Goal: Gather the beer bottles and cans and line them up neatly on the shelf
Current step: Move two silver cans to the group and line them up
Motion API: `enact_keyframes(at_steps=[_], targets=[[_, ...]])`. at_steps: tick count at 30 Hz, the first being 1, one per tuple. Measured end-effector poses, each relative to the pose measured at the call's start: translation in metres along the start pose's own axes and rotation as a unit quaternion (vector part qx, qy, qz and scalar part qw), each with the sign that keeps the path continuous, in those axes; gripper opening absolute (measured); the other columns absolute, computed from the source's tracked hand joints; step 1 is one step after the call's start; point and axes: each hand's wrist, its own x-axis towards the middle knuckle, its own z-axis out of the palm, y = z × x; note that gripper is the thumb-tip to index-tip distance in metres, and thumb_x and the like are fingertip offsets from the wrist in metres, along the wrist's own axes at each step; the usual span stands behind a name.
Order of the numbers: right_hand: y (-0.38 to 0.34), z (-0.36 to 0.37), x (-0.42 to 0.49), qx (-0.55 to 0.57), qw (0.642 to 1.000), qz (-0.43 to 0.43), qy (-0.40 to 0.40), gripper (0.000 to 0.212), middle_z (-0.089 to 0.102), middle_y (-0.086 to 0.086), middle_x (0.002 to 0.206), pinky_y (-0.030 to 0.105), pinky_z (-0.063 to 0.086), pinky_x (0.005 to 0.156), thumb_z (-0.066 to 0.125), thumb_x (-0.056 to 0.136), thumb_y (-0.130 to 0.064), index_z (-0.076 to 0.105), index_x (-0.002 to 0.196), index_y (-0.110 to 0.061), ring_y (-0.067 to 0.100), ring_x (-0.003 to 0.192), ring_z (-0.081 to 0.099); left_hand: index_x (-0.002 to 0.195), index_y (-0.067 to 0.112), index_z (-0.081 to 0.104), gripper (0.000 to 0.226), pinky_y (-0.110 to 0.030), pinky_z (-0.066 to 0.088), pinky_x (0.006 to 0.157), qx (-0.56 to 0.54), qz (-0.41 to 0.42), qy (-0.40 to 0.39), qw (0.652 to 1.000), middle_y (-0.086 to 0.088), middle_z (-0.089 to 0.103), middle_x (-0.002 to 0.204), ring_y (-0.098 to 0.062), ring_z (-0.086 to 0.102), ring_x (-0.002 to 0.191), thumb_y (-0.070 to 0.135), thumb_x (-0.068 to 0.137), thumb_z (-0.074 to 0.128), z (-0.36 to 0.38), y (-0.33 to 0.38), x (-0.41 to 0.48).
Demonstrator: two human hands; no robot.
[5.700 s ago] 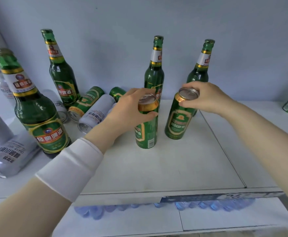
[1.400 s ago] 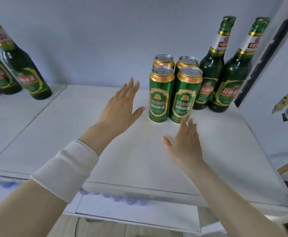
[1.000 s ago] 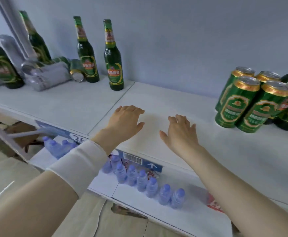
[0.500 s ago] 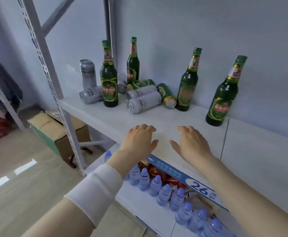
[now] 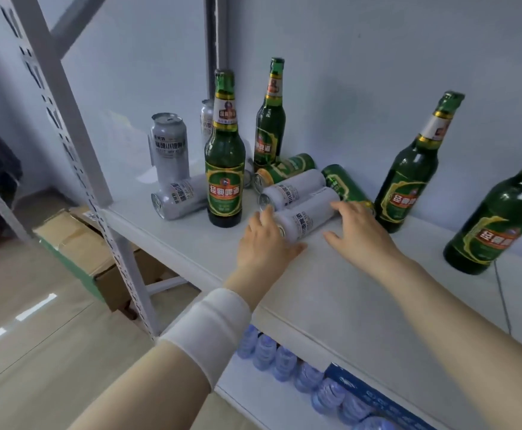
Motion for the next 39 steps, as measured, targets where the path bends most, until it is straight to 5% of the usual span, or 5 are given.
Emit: enact_keyframes(at_steps=[7, 16, 26, 33, 39], targets=[[-0.009, 0.003, 0.047, -0.007, 0.999, 0.003, 0.034, 0.051, 0.039, 0.008, 0.143, 0.043, 0.036, 0.106, 0.056, 0.089, -0.019, 0.04, 0.137, -0.014, 0.026, 0.131, 0.039, 0.12, 0.002, 0.039, 0.069, -0.037, 0.038, 0.094, -0.038, 0.028, 0.01, 0.999, -0.017, 0.047, 0.122, -0.036, 0.047, 0.113, 0.031, 0.067, 0.073, 0.016, -0.012, 0.043], [-0.024, 0.001, 0.125, 0.006, 0.997, -0.067, -0.048, 0.055, 0.045, 0.0, 0.14, 0.027, 0.029, 0.107, 0.067, 0.081, -0.017, 0.048, 0.132, -0.022, 0.018, 0.13, 0.041, 0.114, 0.014, 0.053, 0.067, -0.016, 0.042, 0.08, -0.097, 0.25, -0.057, 0.962, 0.002, 0.053, 0.106, -0.015, 0.05, 0.097, 0.031, 0.056, 0.082, -0.047, -0.069, 0.049], [-0.017, 0.035, 0.147, -0.215, 0.949, -0.222, -0.065, 0.068, 0.044, 0.007, 0.13, 0.039, 0.045, 0.089, 0.073, 0.072, -0.03, 0.044, 0.133, -0.021, 0.025, 0.12, 0.04, 0.116, 0.025, 0.051, 0.066, -0.002, 0.038, 0.08, -0.176, 0.264, -0.067, 0.946, 0.015, 0.05, 0.104, 0.006, 0.044, 0.101, 0.042, 0.056, 0.072, -0.066, -0.061, 0.052], [-0.001, 0.009, 0.112, 0.107, 0.984, -0.127, 0.067, 0.06, 0.055, 0.005, 0.113, 0.033, 0.048, 0.088, 0.078, 0.065, -0.028, 0.055, 0.119, -0.015, 0.023, 0.106, 0.056, 0.112, 0.032, 0.045, 0.067, -0.018, 0.046, 0.083, -0.212, 0.27, -0.073, 0.936, 0.015, 0.056, 0.108, -0.007, 0.054, 0.104, 0.04, 0.053, 0.075, -0.082, -0.021, 0.051], [0.016, -0.008, 0.079, 0.309, 0.946, 0.055, 0.083, 0.048, 0.067, -0.003, 0.1, 0.026, 0.053, 0.077, 0.082, 0.063, -0.023, 0.056, 0.104, -0.025, 0.018, 0.093, 0.064, 0.115, 0.039, 0.039, 0.073, -0.021, 0.046, 0.09, -0.173, 0.297, -0.131, 0.93, 0.02, 0.054, 0.114, -0.005, 0.051, 0.111, 0.035, 0.056, 0.081, -0.082, 0.0, 0.06]])
